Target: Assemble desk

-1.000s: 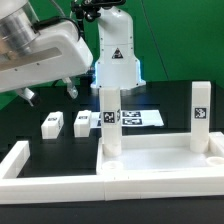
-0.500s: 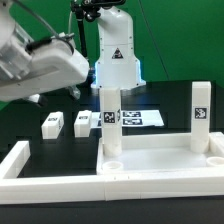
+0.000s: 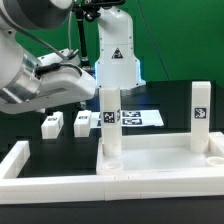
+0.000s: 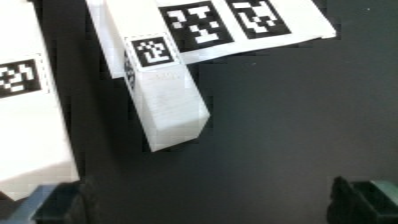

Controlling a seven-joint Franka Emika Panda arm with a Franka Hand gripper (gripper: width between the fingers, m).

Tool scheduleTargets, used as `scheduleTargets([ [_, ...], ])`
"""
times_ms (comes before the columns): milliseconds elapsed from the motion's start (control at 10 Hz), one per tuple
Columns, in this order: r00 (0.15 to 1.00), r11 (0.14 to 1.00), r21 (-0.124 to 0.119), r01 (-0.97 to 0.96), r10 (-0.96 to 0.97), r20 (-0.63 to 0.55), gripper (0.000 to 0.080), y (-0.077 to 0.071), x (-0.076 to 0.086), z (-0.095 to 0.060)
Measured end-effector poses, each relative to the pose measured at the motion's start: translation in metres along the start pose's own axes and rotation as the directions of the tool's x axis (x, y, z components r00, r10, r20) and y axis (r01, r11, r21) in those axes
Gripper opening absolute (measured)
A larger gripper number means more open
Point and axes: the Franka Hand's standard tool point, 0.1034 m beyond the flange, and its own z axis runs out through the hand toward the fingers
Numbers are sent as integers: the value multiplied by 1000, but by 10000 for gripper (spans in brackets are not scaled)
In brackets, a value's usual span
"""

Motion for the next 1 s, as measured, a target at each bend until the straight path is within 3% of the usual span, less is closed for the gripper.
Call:
scheduleTargets([
  [200, 999, 1000, -5, -23, 23, 40, 649, 12, 5, 20],
  [400, 998, 1000, -5, -27, 27, 55, 649, 11, 2, 27],
  [1000, 997, 999, -4, -46, 47, 67, 649, 11, -2, 34],
])
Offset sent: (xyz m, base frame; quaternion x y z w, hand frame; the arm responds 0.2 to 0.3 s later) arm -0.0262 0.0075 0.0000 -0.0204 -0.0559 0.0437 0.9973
